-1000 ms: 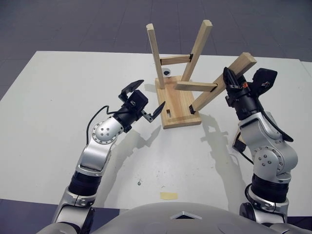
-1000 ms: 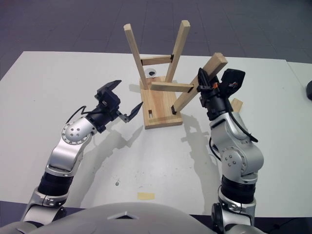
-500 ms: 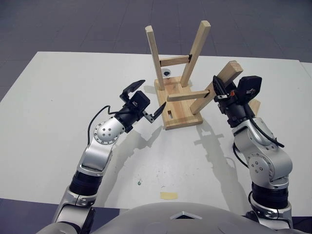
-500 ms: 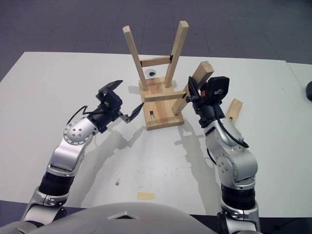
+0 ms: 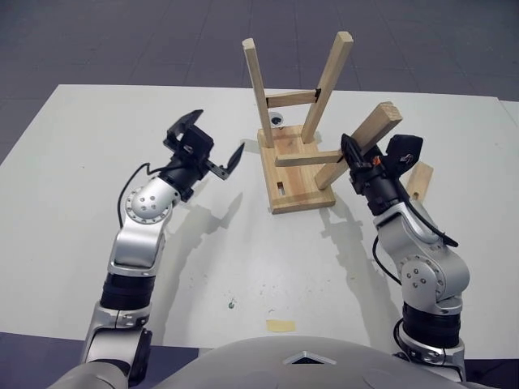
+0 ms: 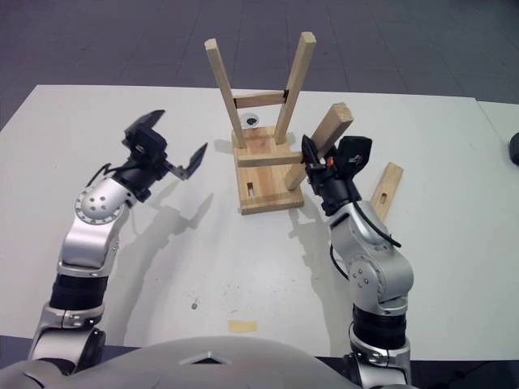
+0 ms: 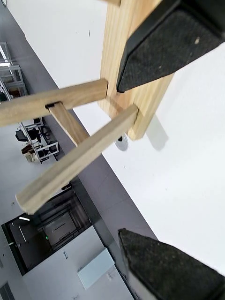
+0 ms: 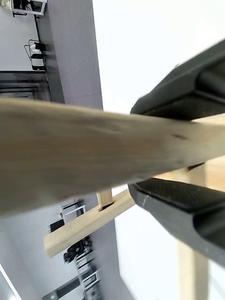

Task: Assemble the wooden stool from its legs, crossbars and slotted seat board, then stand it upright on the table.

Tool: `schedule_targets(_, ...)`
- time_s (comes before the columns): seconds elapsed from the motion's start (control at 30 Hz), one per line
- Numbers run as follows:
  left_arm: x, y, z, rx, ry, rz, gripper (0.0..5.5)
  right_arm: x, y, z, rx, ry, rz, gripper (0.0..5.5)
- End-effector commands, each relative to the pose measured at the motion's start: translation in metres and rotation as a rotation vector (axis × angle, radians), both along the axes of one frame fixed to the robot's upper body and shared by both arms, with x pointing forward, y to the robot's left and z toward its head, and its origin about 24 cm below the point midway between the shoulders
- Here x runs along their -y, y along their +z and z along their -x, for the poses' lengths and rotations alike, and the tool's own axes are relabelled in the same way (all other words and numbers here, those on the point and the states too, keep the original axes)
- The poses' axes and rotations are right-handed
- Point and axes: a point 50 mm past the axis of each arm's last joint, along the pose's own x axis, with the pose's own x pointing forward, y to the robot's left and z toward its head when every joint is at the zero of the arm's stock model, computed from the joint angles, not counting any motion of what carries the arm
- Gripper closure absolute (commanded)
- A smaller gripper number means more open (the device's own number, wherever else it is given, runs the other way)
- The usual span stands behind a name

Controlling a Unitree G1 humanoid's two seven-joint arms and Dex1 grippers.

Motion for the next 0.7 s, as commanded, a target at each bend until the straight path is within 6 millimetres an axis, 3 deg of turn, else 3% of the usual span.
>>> schedule_targets(0.03, -0.009, 0.007, -0.01, 0.022, 0.031, 0.017, 0.1, 0.004, 0.053, 0.007, 0.293, 0.013, -0.123, 2.88)
schedule_targets(0.17, -0.013, 0.001, -0.004, 0.011, 0.076, 0.051, 0.1, 0.016, 0.1, 0.001, 0.471, -0.014, -0.212, 2.22)
schedule_targets(0.23, -0.011, 0.001, -0.002, 0.015, 0.08, 0.062, 0.1, 0.033, 0.112, -0.006, 0.476, -0.115, -0.216, 1.88)
schedule_targets(0.27, -0.01, 0.001, -0.002, 0.018, 0.082, 0.071, 0.1, 0.044, 0.104, -0.012, 0.414, -0.186, -0.173, 1.66)
schedule_targets(0.33, -0.009, 0.004, -0.002, 0.023, 0.086, 0.086, 0.1, 0.067, 0.064, -0.02, 0.196, -0.349, -0.053, 1.4)
schedule_targets(0.47, -0.011, 0.001, 0.0, 0.006, 0.087, 0.073, 0.1, 0.088, -0.013, 0.001, -0.176, -0.546, 0.157, 0.76)
schedule_targets(0.6, -0.01, -0.004, 0.003, -0.023, 0.078, 0.071, 0.1, 0.083, -0.055, 0.019, -0.378, -0.567, 0.15, 0.12)
schedule_targets(0.7, -0.009, -0.008, 0.006, -0.05, 0.057, 0.045, 0.1, 0.082, -0.08, 0.028, -0.499, -0.594, 0.102, 0.12)
